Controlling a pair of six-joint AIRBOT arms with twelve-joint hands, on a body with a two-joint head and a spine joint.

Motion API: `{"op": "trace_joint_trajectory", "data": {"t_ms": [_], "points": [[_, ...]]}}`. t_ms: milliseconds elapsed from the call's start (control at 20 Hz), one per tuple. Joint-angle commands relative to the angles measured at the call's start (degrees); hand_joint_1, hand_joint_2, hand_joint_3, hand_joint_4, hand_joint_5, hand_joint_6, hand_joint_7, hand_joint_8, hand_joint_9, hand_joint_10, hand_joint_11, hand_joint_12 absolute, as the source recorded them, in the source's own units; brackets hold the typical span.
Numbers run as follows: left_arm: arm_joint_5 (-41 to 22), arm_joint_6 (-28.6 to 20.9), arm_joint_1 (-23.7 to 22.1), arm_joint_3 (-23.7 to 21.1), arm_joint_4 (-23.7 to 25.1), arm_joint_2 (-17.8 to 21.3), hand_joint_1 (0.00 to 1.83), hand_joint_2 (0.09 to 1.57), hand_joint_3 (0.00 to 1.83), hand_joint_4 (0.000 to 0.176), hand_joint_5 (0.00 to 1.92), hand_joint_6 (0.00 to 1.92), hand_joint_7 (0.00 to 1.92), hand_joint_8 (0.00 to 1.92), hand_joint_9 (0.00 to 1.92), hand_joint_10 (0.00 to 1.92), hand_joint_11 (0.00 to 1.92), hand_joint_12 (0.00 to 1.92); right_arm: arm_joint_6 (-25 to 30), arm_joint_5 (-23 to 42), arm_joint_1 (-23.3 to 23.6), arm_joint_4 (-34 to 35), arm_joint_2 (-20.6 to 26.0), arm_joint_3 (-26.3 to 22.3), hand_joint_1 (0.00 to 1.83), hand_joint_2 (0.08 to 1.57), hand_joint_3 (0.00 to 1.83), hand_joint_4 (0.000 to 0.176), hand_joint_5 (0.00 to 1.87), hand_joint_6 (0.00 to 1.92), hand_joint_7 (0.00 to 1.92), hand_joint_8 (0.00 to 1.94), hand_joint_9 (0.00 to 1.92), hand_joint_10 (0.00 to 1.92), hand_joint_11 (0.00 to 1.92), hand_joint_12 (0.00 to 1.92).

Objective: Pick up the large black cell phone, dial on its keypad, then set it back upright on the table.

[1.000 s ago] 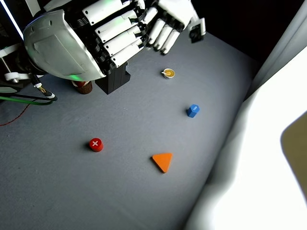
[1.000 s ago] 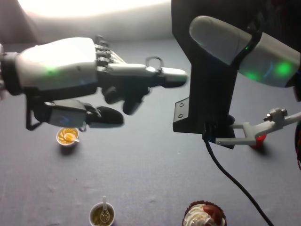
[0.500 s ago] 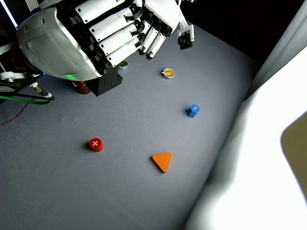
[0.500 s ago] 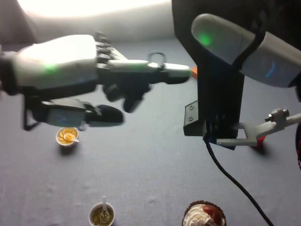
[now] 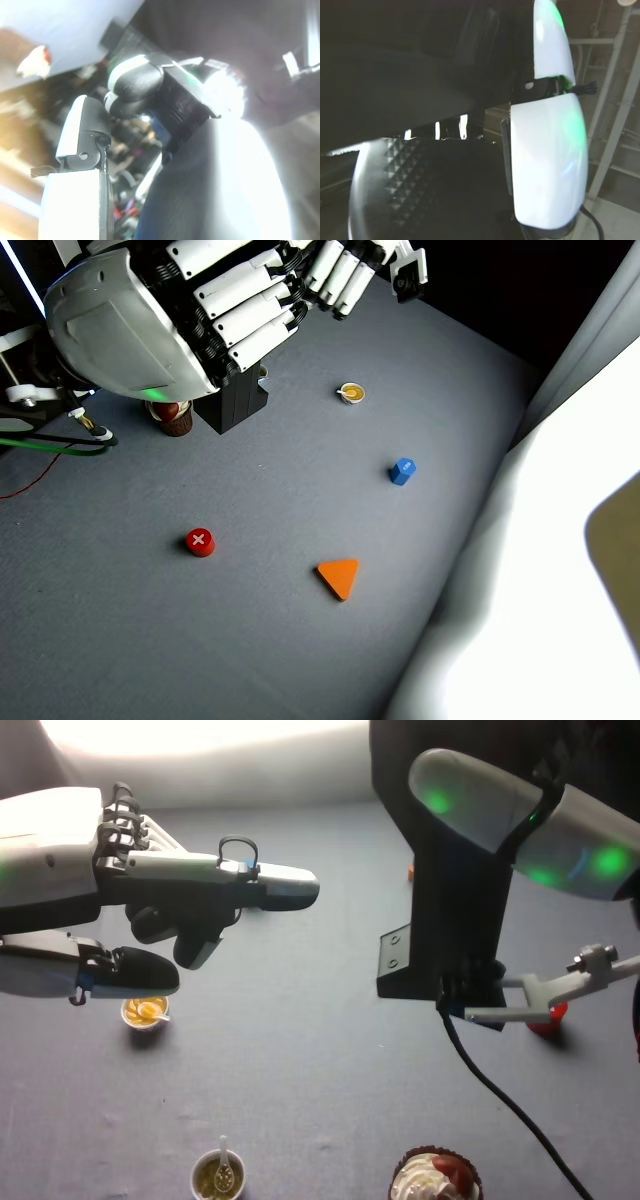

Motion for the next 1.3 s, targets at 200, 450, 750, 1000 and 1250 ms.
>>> {"op": "trace_joint_trajectory", "data": {"t_ms": [200, 450, 750, 1000, 1250], "points": [[-6.0, -1.8, -1.9, 0.3, -3.7, 0.5, 1.33, 1.22, 0.0, 0.029, 0.17, 0.01, 0.75, 1.45, 0.91, 1.92, 0.45, 1.92, 1.2, 8.6, -0.8, -2.4, -0.1, 1.4, 1.34, 1.23, 0.0, 0.0, 0.76, 1.29, 0.63, 1.17, 0.83, 1.5, 1.03, 1.35], [-8.0, -4.8, -3.8, 0.8, 2.1, 0.3, 1.28, 1.24, 0.0, 0.002, 0.46, 0.01, 0.73, 1.4, 0.61, 1.26, 0.46, 1.54, 1.2, 12.1, -3.0, -2.5, -0.3, 3.6, 1.36, 1.17, 0.0, 0.0, 0.74, 1.1, 0.82, 1.19, 0.98, 1.32, 1.06, 1.33], [-7.8, -5.1, -5.2, 1.3, 3.8, 0.0, 0.47, 1.25, 0.0, 0.0, 0.47, 0.0, 0.45, 0.0, 0.43, 0.01, 0.15, 0.8, 1.2, 15.5, -5.9, -3.5, -1.6, 6.3, 1.46, 1.17, 0.0, 0.0, 0.82, 1.07, 0.69, 1.11, 0.81, 1.35, 0.97, 1.52], [-8.5, -5.6, -5.5, 1.3, 4.7, 0.1, 0.13, 1.25, 0.0, 0.0, 0.27, 0.0, 0.27, 0.0, 0.24, 0.0, 0.01, 0.53, 1.3, 15.5, -6.4, -3.5, -3.1, 8.2, 1.35, 1.19, 0.0, 0.0, 0.78, 1.23, 0.7, 1.15, 0.89, 1.4, 1.0, 1.17], [-8.1, -5.0, -5.7, 1.4, 4.2, 0.1, 0.14, 1.2, 0.0, 0.0, 0.24, 0.0, 0.25, 0.0, 0.22, 0.0, 0.0, 0.44, 1.3, 15.5, -6.4, -3.5, -4.3, 9.3, 1.36, 1.16, 0.0, 0.0, 0.8, 1.1, 0.81, 1.15, 0.99, 1.28, 1.06, 1.22]]}}
